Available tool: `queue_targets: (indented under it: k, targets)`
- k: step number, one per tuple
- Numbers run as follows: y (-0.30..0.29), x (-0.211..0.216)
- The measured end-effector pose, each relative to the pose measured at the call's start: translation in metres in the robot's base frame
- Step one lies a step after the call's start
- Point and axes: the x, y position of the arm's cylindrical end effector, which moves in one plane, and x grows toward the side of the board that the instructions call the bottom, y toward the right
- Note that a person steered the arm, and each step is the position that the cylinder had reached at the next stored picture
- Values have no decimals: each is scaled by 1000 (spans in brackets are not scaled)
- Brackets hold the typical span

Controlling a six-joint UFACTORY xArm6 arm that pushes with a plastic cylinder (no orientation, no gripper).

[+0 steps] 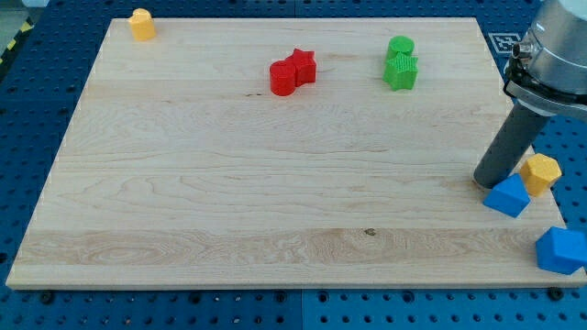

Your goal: Push the blue triangle above the blue cube

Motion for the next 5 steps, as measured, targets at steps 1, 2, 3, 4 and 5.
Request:
queue_targets:
  k: [1, 2, 3, 4, 5]
  targets:
    - [-6, -2]
    - [-16, -6]
    - [-13, 11]
    - [-7, 27]
    - [-2, 27]
